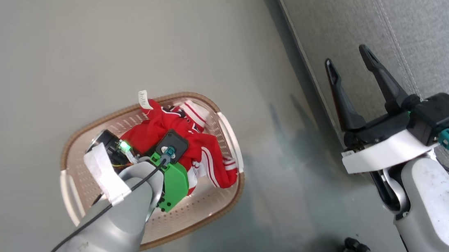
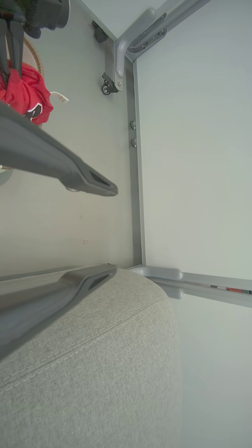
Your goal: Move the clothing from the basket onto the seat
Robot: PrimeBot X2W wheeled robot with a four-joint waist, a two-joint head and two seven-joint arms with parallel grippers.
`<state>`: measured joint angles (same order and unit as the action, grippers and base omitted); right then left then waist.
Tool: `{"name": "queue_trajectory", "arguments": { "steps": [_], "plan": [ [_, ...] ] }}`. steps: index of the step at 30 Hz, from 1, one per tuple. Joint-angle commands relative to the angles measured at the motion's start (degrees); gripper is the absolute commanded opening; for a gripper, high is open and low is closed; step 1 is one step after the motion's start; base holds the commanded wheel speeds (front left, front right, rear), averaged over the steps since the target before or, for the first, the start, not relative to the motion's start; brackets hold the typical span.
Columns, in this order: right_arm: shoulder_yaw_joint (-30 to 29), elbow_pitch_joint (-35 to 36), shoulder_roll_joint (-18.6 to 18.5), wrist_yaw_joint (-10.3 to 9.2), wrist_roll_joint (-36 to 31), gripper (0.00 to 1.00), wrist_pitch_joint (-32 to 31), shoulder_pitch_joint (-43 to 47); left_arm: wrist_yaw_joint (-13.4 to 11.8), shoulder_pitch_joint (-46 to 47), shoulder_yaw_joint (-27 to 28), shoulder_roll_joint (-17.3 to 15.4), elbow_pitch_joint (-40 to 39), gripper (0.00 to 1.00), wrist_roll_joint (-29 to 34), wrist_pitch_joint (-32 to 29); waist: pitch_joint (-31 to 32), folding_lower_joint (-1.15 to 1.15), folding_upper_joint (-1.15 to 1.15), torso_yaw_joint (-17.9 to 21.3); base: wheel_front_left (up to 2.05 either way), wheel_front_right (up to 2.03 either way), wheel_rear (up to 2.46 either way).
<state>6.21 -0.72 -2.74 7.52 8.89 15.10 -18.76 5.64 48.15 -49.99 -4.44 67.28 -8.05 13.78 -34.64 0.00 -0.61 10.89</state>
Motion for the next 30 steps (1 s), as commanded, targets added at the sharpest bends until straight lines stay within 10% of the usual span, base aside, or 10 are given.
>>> {"name": "queue_trajectory", "arguments": {
  "steps": [1,30],
  "plan": [
    [-0.5,-0.5,-0.3,-0.06,-0.5,1.0,0.1,1.2,0.2,-1.6,0.4,0.1,-0.4,0.0,-1.1,0.7,5.8,0.0,0.61,-4.6,0.0,0.0,0.0],
    [-0.8,-4.4,-0.2,-0.06,-1.2,1.0,0.1,11.4,-2.8,-11.6,10.7,-2.6,-36.4,0.0,-3.5,1.5,25.6,0.0,0.61,-10.7,0.0,0.0,0.0]
  ]
}}
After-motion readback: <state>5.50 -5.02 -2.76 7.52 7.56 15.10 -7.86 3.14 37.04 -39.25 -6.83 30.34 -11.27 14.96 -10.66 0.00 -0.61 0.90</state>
